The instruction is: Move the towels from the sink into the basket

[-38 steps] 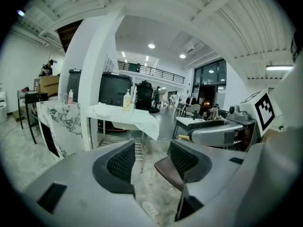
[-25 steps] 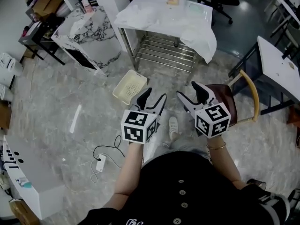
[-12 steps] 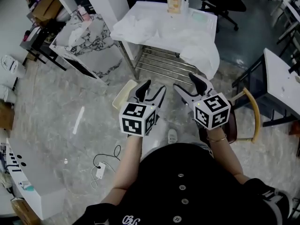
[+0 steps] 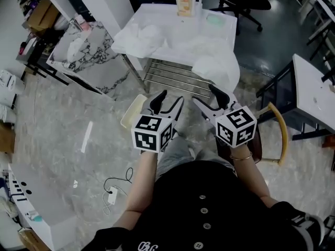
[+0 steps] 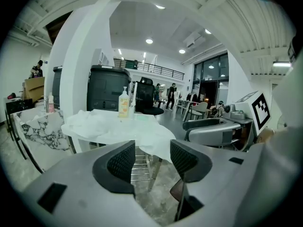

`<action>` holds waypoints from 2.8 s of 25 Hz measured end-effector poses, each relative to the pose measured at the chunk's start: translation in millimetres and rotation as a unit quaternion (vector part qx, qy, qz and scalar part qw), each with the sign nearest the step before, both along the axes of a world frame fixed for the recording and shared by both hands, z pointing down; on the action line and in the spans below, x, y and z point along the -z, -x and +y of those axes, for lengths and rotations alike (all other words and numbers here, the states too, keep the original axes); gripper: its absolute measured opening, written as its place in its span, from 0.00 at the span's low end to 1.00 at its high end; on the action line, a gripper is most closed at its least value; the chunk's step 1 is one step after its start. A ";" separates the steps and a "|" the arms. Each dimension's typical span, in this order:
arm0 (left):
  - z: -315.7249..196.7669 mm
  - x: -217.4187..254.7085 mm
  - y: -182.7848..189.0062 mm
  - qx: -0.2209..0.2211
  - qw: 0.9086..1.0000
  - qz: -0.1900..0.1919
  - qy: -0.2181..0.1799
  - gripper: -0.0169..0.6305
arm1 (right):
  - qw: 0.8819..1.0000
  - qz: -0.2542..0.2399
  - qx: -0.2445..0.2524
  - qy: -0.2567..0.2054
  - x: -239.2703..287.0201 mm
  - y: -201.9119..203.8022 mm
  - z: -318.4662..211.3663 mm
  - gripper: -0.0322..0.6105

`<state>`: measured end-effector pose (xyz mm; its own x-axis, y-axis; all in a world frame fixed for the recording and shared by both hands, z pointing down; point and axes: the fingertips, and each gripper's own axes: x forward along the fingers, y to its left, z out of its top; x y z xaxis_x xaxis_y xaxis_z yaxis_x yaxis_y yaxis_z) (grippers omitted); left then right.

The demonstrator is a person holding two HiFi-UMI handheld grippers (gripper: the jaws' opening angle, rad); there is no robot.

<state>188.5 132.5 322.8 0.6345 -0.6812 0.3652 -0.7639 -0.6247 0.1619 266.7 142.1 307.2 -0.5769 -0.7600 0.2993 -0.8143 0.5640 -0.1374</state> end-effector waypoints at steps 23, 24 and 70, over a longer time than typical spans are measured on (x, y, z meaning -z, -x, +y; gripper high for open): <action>-154.9 -15.6 1.9 -0.078 0.997 -0.005 0.018 0.35 | 0.997 0.007 -0.076 0.011 -14.4 1.3 -153.9 0.49; -165.5 -14.2 3.3 -0.081 0.997 -0.003 0.017 0.35 | 0.996 0.008 -0.083 0.009 -13.3 1.0 -163.2 0.49; -273.9 -41.4 -97.2 -0.206 0.975 0.031 0.072 0.35 | 0.966 0.101 -0.216 0.096 -51.8 -123.4 -251.5 0.54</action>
<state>285.8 -141.4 364.3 0.8679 -0.3074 0.3901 -0.4381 -0.8440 0.3094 390.0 -109.4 359.0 -0.1327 -0.8360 0.5325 -0.9892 0.1452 -0.0186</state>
